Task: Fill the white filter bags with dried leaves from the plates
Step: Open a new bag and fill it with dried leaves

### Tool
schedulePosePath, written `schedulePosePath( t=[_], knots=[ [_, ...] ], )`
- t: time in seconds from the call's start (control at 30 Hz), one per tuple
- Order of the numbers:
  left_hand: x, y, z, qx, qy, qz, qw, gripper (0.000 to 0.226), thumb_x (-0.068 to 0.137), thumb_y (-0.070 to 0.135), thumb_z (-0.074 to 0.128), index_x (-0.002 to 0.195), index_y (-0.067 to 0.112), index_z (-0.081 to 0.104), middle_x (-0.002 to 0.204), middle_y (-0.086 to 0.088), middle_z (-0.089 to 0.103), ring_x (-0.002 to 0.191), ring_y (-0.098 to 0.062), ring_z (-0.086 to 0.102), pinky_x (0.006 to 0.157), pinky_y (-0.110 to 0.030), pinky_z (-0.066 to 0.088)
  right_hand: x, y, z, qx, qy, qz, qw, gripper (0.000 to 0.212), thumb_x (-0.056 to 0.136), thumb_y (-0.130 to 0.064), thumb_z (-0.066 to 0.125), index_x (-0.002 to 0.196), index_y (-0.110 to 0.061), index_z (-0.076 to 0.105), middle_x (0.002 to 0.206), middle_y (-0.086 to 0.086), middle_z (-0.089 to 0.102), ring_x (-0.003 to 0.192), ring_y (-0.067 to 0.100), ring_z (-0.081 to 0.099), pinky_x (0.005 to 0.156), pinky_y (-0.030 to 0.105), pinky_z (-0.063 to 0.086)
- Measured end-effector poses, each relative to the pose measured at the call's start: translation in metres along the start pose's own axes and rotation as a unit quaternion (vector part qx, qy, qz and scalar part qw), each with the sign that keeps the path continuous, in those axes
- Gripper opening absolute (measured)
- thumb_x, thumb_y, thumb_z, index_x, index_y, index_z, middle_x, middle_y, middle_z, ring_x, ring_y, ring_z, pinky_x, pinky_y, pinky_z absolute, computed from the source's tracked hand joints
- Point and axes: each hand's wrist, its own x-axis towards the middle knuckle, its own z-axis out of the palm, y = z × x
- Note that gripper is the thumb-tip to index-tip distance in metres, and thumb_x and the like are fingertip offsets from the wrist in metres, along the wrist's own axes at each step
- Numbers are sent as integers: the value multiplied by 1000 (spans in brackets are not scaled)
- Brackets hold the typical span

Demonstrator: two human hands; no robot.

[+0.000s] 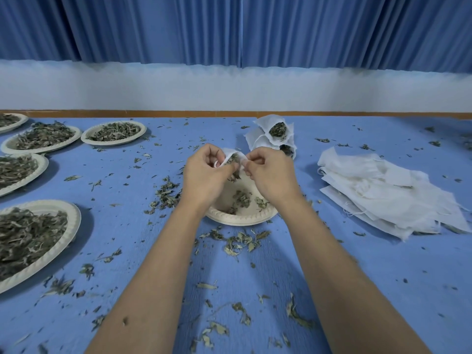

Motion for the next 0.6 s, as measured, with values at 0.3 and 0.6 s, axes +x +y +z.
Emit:
schedulePosePath(
  t=[0.3,0.6],
  knots=[
    [5,-2,-1,120,140,35,982,37,71,-13,51,59,20,40,58,7,42,47,-8,34,38,-12,30,2,-8,-8,-14,-112,-17,993,11,84,-10,66,74,-16,64,65,-2,66,60,6,64,71,25,55],
    [9,-8,0,55,91,9,994,35,80,4,66,63,21,41,60,6,40,38,1,37,36,-9,27,-2,-4,-10,-332,-202,58,919,17,92,-15,48,80,-4,52,83,5,48,74,20,50,56,25,39]
  ],
)
